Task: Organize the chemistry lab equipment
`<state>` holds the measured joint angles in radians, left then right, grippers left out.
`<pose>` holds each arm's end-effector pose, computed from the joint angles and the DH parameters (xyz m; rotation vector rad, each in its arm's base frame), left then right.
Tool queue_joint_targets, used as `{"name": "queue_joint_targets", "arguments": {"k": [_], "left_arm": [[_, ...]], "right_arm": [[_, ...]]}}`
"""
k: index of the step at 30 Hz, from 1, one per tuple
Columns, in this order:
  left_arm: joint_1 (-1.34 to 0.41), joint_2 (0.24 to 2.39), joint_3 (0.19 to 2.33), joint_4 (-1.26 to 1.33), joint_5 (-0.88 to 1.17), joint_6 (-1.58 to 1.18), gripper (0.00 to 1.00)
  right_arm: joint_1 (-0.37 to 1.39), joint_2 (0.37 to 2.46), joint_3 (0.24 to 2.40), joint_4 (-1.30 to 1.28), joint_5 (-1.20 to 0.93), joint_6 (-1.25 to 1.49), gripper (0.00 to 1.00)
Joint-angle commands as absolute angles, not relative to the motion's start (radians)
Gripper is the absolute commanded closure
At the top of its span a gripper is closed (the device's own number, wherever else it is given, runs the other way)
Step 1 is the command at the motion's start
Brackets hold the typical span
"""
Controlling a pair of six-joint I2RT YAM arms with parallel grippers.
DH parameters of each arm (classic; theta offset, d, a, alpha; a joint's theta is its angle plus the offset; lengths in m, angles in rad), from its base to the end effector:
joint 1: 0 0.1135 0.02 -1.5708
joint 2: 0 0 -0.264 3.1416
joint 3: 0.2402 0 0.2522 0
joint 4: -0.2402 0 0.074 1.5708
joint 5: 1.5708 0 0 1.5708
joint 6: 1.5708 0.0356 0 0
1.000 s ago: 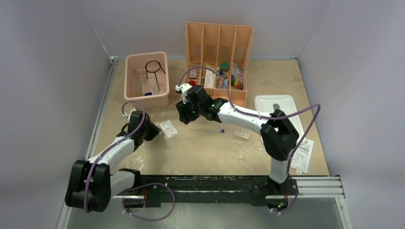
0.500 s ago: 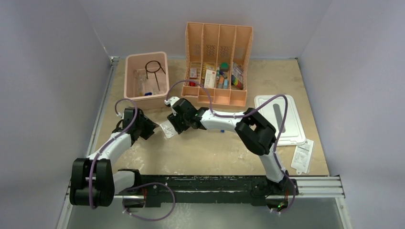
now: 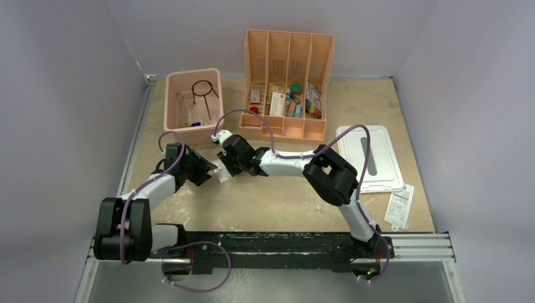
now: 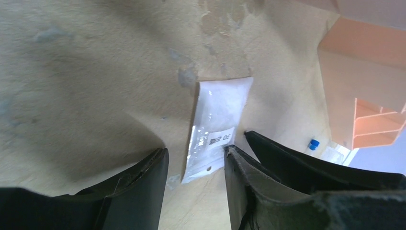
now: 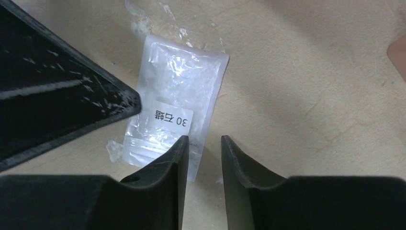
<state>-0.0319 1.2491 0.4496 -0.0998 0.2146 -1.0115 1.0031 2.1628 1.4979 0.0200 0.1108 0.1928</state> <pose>0.2176 -0.0145 0.1450 -1.1272 2.3203 -0.6890 0.2638 0.4064 0.1629 -0.8347 2.1052 0.5323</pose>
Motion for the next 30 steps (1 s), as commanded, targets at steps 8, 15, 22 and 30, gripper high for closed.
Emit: {"name": "queue_joint_targets", "arguments": {"k": [8, 15, 22, 30], "left_arm": [[-0.026, 1.378, 0.368, 0.146, 0.322, -1.003, 0.52], [-0.026, 1.374, 0.357, 0.230, 0.358, -1.029, 0.59], [-0.027, 1.358, 0.335, 0.205, 0.376, -1.021, 0.75], [-0.026, 1.328, 0.371, 0.096, 0.336, -0.969, 1.00]], "right_arm": [[1.003, 2.174, 1.470, 0.083, -0.140, 0.150, 0.76], [1.001, 2.176, 1.448, 0.102, -0.194, 0.139, 0.81], [0.966, 2.167, 1.428, 0.124, -0.163, 0.214, 0.87], [0.936, 2.129, 1.408, 0.140, -0.169, 0.251, 0.86]]}}
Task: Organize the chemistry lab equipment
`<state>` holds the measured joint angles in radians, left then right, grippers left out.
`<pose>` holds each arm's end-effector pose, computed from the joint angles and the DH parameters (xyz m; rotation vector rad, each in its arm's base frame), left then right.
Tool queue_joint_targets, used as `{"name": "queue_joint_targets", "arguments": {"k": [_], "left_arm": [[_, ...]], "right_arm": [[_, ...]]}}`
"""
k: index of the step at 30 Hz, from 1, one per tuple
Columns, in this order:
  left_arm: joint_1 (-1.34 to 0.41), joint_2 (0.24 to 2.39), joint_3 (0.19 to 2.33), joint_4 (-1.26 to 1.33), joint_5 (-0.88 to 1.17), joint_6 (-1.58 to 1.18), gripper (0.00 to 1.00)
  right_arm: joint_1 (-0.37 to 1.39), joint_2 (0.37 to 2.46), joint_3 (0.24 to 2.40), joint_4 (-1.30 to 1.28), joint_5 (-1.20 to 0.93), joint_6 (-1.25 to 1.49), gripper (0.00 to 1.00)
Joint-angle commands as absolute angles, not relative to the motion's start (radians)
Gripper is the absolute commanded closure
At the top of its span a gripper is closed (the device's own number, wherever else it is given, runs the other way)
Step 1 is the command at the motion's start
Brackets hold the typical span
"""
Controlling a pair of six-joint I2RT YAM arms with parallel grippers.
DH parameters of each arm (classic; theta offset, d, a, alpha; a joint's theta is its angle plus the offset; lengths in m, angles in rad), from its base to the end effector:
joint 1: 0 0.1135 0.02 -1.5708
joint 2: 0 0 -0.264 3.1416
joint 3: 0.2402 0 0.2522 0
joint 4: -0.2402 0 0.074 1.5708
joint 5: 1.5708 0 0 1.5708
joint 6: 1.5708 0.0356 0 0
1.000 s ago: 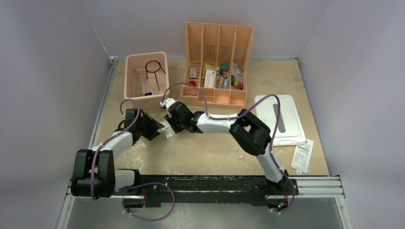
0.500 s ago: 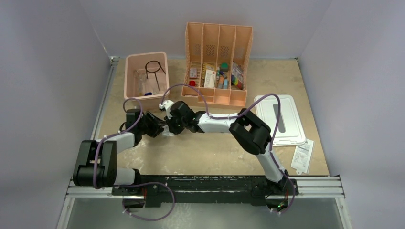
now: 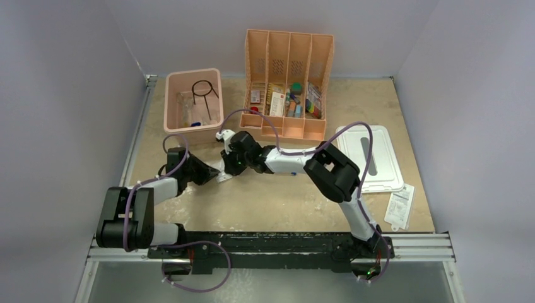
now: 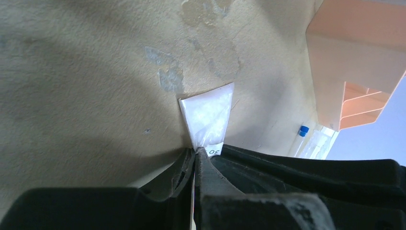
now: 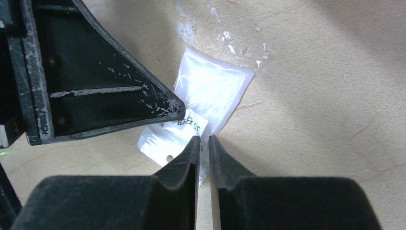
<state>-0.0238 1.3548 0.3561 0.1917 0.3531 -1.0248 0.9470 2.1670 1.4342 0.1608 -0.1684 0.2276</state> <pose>0.2204 -0.0176 0.1203 -1.0447 2.2842 -0.8907 0.2768 0.3949 0.1536 -0.8925 2.0778 0.8416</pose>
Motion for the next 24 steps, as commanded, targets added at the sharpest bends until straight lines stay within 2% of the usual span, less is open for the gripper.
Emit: {"name": "queue_joint_targets", "arguments": {"k": [1, 4, 8, 11, 14, 20, 24], "left_arm": [[-0.027, 1.321, 0.384, 0.075, 0.331, -0.957, 1.00], [-0.026, 1.277, 0.435, -0.033, 0.310, -0.915, 1.00], [-0.027, 1.207, 0.531, -0.185, 0.277, -0.848, 1.00], [-0.027, 1.162, 0.602, -0.260, 0.294, -0.779, 1.00], [-0.027, 1.136, 0.691, -0.330, 0.328, -0.694, 1.00], [-0.027, 1.152, 0.894, -0.432, 0.431, -0.545, 1.00], [-0.024, 1.181, 1.034, -0.437, 0.389, -0.516, 1.00]], "right_arm": [[0.930, 2.119, 1.414, 0.126, -0.169, 0.255, 0.85], [0.884, 2.061, 1.419, 0.101, -0.204, 0.276, 0.79], [0.829, 1.935, 1.401, 0.067, -0.240, 0.279, 0.57], [0.809, 1.837, 1.397, 0.017, -0.222, 0.249, 0.49], [0.790, 1.749, 1.393, -0.010, -0.210, 0.240, 0.45], [0.774, 1.668, 1.389, -0.028, -0.139, 0.250, 0.44], [0.761, 1.661, 1.404, -0.031, -0.113, 0.251, 0.44]]}}
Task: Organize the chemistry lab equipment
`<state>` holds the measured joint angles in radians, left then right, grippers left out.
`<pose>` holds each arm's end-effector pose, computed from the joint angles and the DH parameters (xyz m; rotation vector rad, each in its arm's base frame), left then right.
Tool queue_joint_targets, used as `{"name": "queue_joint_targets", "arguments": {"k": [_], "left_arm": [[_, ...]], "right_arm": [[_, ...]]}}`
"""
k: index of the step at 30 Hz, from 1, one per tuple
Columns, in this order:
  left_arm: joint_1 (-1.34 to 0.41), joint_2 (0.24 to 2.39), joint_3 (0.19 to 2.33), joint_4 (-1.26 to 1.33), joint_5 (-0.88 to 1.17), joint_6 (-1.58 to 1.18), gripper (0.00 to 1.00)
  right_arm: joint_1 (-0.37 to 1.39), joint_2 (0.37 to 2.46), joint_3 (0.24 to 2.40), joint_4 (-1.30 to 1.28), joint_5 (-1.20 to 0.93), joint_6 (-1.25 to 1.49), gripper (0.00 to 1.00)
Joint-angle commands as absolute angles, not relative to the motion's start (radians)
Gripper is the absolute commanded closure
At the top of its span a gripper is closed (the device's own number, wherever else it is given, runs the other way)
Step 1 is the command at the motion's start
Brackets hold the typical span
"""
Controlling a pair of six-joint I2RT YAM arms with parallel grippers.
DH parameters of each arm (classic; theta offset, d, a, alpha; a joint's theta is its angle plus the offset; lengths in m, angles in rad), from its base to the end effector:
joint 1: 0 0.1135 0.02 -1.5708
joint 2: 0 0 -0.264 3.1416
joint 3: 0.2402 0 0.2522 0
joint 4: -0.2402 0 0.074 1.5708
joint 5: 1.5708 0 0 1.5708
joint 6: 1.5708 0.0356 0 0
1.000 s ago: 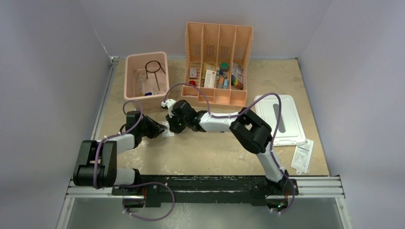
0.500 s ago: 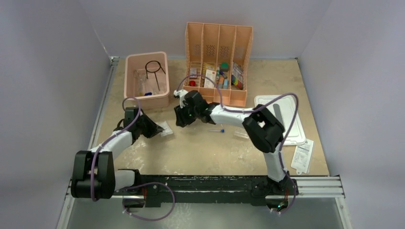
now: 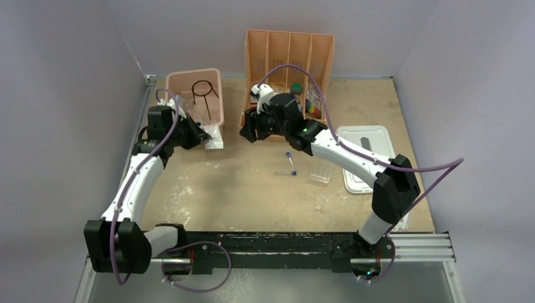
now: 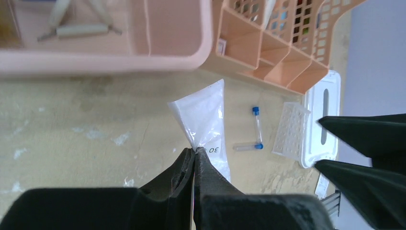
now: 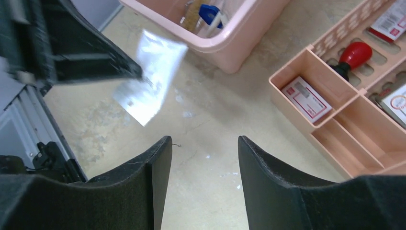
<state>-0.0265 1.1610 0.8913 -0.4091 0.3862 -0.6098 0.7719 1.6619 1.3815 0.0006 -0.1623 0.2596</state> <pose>0.2497 -0.0200 0.2810 -0.4545 2.2605 -0.7697 0.2833 0.2837 0.3361 -0.6046 1.8410 0.8552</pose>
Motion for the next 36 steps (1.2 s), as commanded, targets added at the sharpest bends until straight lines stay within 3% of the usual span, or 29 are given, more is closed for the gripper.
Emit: {"name": "queue_joint_targets", "arguments": {"k": [1, 6, 15, 25, 36], "left_arm": [[-0.018, 1.214, 1.088, -0.462, 0.367, -0.518, 1.00], [-0.008, 1.392, 1.382, -0.592, 0.278, -0.460, 1.00], [0.055, 1.643, 1.634, -0.703, 0.140, -0.321, 1.00], [0.057, 1.903, 1.837, -0.782, -0.081, -0.179, 1.00], [0.058, 2.039, 1.895, -0.860, -0.046, -0.151, 1.00]], "right_arm": [[0.756, 1.660, 1.408, -0.032, -0.118, 0.244, 0.44], [0.726, 1.658, 1.423, -0.051, -0.122, 0.229, 0.44], [0.655, 1.656, 1.417, -0.073, -0.125, 0.218, 0.43], [0.608, 1.674, 1.429, -0.091, -0.083, 0.178, 0.43], [0.595, 1.692, 1.445, -0.107, -0.049, 0.163, 0.43]]}}
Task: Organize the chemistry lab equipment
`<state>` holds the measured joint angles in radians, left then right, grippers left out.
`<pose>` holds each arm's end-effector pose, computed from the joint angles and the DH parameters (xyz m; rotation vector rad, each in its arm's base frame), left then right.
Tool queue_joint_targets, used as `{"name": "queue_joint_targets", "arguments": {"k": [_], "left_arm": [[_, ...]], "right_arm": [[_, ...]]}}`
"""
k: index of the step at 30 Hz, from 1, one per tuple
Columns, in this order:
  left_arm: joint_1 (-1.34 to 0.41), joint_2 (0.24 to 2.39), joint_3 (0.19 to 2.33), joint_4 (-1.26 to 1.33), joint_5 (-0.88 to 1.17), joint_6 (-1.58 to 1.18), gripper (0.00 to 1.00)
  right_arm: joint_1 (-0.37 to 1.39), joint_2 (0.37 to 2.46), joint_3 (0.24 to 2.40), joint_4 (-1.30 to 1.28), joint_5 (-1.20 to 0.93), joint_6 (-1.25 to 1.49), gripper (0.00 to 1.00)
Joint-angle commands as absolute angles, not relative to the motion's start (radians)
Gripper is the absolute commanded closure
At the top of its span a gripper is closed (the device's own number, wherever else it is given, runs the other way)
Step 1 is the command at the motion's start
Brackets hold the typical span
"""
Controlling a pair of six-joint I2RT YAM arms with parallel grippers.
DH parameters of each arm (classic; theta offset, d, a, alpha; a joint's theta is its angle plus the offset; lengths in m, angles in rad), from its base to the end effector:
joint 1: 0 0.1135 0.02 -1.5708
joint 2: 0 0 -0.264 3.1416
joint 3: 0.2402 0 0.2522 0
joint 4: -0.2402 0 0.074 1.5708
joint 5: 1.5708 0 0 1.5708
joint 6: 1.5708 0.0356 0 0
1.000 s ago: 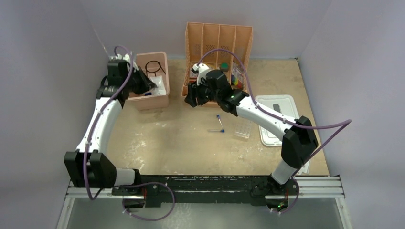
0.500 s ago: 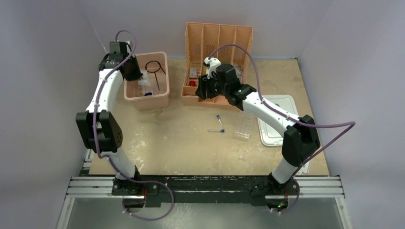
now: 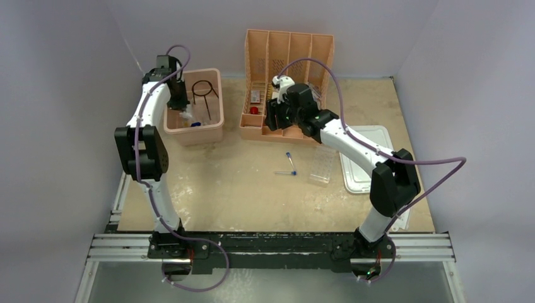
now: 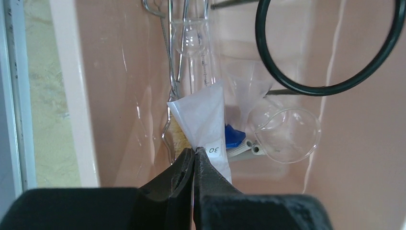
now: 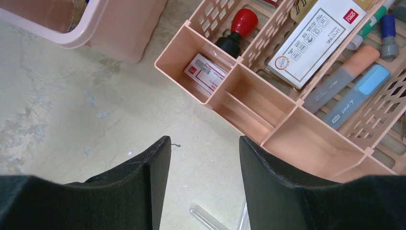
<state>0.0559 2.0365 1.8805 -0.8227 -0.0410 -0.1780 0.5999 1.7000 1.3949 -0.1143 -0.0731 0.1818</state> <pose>0.4502 0.0267 0.2797 -0.3131 2.5289 0.0047 0.3334 0.2312 0.3144 -0.4695 1.9806 0.5720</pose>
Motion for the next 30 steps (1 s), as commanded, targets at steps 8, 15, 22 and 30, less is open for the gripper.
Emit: {"name": "queue_joint_targets", "arguments": {"k": [8, 15, 22, 30], "left_arm": [[0.058, 2.028, 1.910, -0.865, -0.123, -0.128, 0.85], [0.057, 1.958, 1.899, -0.831, -0.005, -0.149, 0.73], [0.057, 1.811, 1.836, -0.748, 0.067, -0.181, 0.59], [0.057, 1.587, 1.685, -0.555, 0.157, -0.244, 0.36]], "right_arm": [[0.593, 1.703, 1.455, -0.120, -0.113, 0.177, 0.43], [0.594, 1.695, 1.449, -0.145, -0.085, 0.212, 0.43], [0.593, 1.657, 1.420, -0.183, 0.031, 0.275, 0.44], [0.591, 1.605, 1.396, -0.271, 0.160, 0.309, 0.43]]}}
